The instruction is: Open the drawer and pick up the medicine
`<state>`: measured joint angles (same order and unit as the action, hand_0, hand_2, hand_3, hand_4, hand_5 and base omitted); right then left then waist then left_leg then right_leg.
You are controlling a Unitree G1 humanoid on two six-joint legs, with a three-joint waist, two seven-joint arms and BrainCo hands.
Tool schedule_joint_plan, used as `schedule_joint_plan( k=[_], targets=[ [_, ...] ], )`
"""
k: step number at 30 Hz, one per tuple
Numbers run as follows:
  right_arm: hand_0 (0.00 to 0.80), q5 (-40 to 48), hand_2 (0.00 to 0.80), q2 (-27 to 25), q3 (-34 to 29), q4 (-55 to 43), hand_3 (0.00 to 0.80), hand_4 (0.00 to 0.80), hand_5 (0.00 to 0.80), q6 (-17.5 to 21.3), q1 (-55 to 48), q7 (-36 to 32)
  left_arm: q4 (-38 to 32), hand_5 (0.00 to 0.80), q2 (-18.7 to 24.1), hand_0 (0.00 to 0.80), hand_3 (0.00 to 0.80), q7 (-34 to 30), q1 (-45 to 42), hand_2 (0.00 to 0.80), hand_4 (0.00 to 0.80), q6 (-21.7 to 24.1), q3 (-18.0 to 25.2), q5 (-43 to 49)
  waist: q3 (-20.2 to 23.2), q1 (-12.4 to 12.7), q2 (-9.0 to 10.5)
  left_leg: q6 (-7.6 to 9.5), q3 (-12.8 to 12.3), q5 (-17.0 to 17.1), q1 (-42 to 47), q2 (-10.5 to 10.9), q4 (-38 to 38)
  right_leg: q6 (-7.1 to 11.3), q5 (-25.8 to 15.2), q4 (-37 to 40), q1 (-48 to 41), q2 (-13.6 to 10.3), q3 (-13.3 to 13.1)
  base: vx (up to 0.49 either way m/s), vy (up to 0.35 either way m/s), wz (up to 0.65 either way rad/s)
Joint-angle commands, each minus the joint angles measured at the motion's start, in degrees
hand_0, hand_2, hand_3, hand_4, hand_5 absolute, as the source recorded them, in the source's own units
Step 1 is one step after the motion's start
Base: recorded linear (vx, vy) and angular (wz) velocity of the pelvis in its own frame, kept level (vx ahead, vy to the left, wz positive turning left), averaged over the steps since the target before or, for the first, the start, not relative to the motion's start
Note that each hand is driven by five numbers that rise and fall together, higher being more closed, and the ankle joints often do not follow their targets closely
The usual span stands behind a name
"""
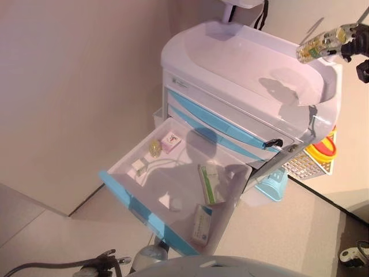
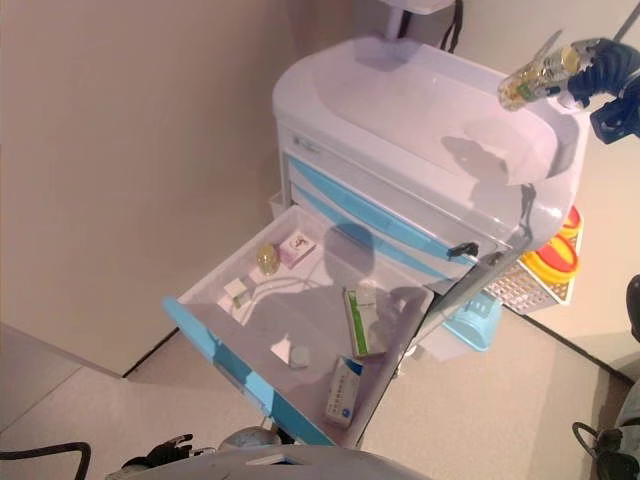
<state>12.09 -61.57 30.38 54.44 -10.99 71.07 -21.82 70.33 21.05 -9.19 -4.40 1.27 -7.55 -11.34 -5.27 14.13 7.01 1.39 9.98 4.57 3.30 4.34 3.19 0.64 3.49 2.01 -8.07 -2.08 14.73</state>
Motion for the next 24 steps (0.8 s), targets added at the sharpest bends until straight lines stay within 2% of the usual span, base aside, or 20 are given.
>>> schedule_joint_plan(
  k=[1, 6, 8, 11, 16, 24],
  targets=[
    [0.800, -6.94, 0.800, -0.65, 3.26, 1.34, 0.800, 0.800, 0.800, 3.79, 7.78, 2.09, -0.94, 0.000, 3.50, 0.000, 0.000, 0.36, -0.44, 0.000, 0.000, 0.09, -2.33, -1.14, -0.62, 3.44, 2.33, 1.14, 1.40, -8.09, 0.43, 2.70, -3.40, 3.81, -1.82, -4.60, 2.53, -3.08, -0.69, 0.051, -0.019, 0.18],
    [0.800, -13.87, 0.800, 0.10, 5.67, 5.26, 0.800, 0.800, 0.800, 4.63, 8.20, 4.33, -2.54, 0.000, 4.99, 0.000, 0.000, 0.07, -0.22, 0.000, 0.000, 0.52, -2.68, -0.82, -2.47, 5.66, 3.01, 1.34, 2.93, -7.96, -0.32, 2.78, -3.48, 4.10, -2.14, -4.17, 2.53, -2.93, 0.11, 0.034, -0.050, 0.23],
    [0.800, -17.80, 0.800, -0.58, 7.33, 6.33, 0.800, 0.800, 0.800, 5.52, 8.19, 3.42, -3.10, 0.000, 5.53, 0.000, 0.000, 0.29, -0.72, 0.000, 0.000, 0.97, -2.55, -0.33, -3.19, 6.37, 3.51, 1.33, 3.27, -7.77, -0.65, 2.65, -3.29, 4.27, -2.37, -3.80, 2.58, -2.70, 0.30, 0.035, -0.060, 0.22],
    [0.800, -18.87, 0.800, -1.32, 9.12, 6.65, 0.800, 0.800, 0.800, 5.33, 8.66, 0.83, -3.73, 0.000, 6.58, 0.000, 0.000, -0.15, -1.19, 0.000, 0.000, 1.34, -2.08, -0.04, -3.83, 6.98, 4.06, 1.23, 3.54, -7.50, -0.81, 2.47, -2.88, 4.46, -2.57, -3.40, 2.55, -2.50, 0.52, 0.026, -0.041, 0.12],
    [0.800, -21.82, 0.800, -1.40, 10.07, 6.83, 0.800, 0.800, 0.800, 6.68, 7.31, -4.02, -4.42, 0.000, 6.78, 0.000, 0.000, -0.07, -2.00, 0.000, 0.000, 1.55, -1.60, 0.78, -4.01, 7.32, 4.43, 1.22, 4.08, -7.14, -0.37, 2.42, -2.03, 4.53, -2.56, -3.07, 2.28, -2.25, 0.48, 0.049, -0.007, 0.04],
    [0.800, -23.79, 0.800, 0.98, 9.79, 7.37, 0.800, 0.800, 0.800, 6.27, 5.23, -8.36, -5.15, 0.000, 7.10, 0.000, 0.000, -0.71, -2.04, 0.000, 0.000, 2.04, -1.69, 0.61, -4.30, 7.57, 4.29, 1.11, 4.23, -6.84, 0.01, 2.37, -1.39, 4.66, -2.49, -2.84, 2.13, -2.29, 0.38, 0.010, 0.005, 0.01]
  ],
)
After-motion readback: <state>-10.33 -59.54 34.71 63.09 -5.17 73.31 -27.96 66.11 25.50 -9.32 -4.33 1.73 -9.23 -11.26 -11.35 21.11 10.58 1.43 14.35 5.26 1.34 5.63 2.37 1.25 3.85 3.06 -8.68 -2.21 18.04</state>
